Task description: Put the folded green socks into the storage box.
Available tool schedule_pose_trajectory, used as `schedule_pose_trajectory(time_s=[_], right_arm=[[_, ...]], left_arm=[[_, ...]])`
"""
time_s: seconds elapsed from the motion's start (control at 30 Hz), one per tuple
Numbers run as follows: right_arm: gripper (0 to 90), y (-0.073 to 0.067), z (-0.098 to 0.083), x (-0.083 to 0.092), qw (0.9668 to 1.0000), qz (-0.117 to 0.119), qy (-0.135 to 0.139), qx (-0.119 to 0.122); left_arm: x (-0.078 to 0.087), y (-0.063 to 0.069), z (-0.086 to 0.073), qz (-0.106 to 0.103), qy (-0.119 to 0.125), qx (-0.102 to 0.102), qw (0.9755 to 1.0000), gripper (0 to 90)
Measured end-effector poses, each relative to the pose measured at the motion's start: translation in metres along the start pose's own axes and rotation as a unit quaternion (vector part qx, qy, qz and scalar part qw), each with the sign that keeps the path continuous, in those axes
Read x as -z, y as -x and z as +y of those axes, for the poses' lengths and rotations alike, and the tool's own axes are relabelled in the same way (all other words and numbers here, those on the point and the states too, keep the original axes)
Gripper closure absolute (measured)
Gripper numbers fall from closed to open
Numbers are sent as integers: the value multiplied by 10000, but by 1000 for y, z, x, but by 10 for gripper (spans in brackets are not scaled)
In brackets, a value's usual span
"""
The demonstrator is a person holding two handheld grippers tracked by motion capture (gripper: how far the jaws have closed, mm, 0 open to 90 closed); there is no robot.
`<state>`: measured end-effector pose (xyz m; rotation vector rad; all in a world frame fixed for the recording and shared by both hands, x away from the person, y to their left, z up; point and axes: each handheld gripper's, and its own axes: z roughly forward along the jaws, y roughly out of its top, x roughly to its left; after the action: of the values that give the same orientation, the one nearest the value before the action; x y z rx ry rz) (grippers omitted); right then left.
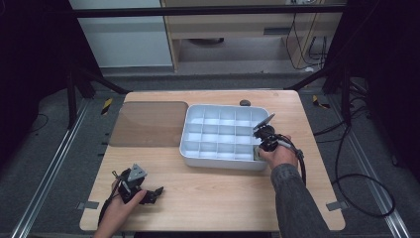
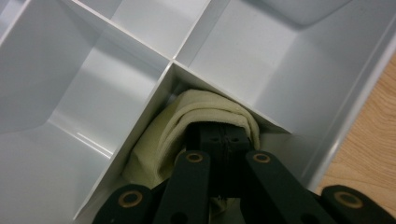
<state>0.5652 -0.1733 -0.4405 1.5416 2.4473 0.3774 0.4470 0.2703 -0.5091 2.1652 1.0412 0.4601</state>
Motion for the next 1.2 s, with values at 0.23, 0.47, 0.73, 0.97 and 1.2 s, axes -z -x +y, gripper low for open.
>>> schedule_pose_trajectory(time_s=[0.23,0.47,0.73,0.97,1.2], right_arm=[[900,2,1,0,10000,53,-43,-5],[900,7,-2,10,9997,156,178,-54],[900,11,-11,30,9973,317,638,-181],[900,16,-18,42,9948,323,936,-249],[900,20,-21,48,9915,306,1227,-302]], left_arm=[[0,0,0,0,1,-4,10000,0],[0,0,0,-1,-1,-4,10000,0],[0,0,0,-9,-1,-7,10000,0],[0,1,0,-9,-2,-3,10000,0],[0,1,0,-11,-2,-3,10000,0]])
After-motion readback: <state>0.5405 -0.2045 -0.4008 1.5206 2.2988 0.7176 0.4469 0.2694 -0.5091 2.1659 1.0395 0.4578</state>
